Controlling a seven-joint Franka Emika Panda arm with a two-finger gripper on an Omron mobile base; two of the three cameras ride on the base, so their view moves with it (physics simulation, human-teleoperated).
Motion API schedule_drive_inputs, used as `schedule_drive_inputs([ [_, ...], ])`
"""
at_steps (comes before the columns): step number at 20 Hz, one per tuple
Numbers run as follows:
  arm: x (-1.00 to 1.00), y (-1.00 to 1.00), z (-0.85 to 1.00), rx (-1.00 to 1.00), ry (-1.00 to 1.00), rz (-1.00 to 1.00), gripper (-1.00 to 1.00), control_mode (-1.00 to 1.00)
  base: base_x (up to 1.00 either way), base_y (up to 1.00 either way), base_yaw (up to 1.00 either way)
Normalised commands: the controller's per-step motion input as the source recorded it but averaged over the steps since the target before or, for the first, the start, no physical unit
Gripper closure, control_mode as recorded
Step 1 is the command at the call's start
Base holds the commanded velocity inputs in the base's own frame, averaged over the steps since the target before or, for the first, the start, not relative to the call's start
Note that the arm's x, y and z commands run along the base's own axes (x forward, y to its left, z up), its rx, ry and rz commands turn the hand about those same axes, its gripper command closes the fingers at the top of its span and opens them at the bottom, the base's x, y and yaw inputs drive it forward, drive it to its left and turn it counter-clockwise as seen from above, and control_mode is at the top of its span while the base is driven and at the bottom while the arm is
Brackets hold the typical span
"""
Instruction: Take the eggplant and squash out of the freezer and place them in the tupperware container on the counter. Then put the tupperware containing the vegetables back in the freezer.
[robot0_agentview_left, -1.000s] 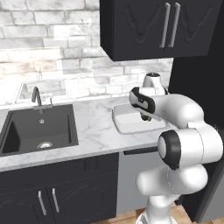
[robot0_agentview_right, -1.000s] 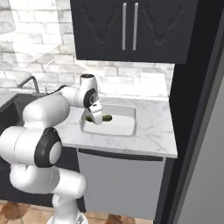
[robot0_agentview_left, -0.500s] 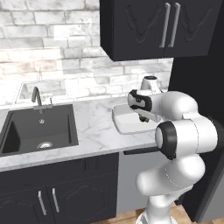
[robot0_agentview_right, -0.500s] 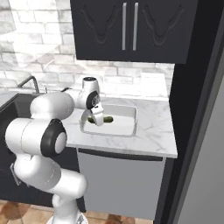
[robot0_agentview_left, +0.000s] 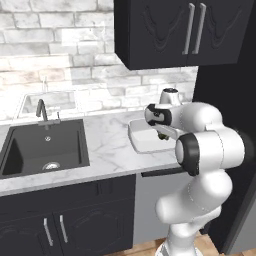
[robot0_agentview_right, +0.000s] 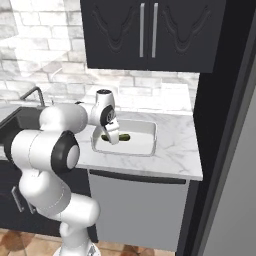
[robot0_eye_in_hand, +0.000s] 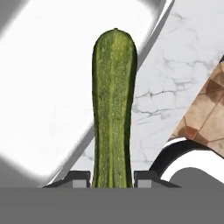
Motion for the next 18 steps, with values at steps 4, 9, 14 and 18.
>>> schedule_drive_inputs([
  [4, 0.12, 0.00, 0.00, 0.02, 0.00, -0.02, 1.00, -1.00, 0.00, 0.00, 0.00],
  [9, 0.20, -0.01, 0.00, 0.01, 0.00, 0.00, 1.00, -1.00, 0.00, 0.00, 0.00],
  [14, 0.30, -0.02, 0.00, 0.00, 0.00, 0.00, 1.00, -1.00, 0.00, 0.00, 0.00],
  [18, 0.25, -0.06, -0.08, 0.00, 0.00, 0.00, 1.00, -1.00, 0.00, 0.00, 0.00],
])
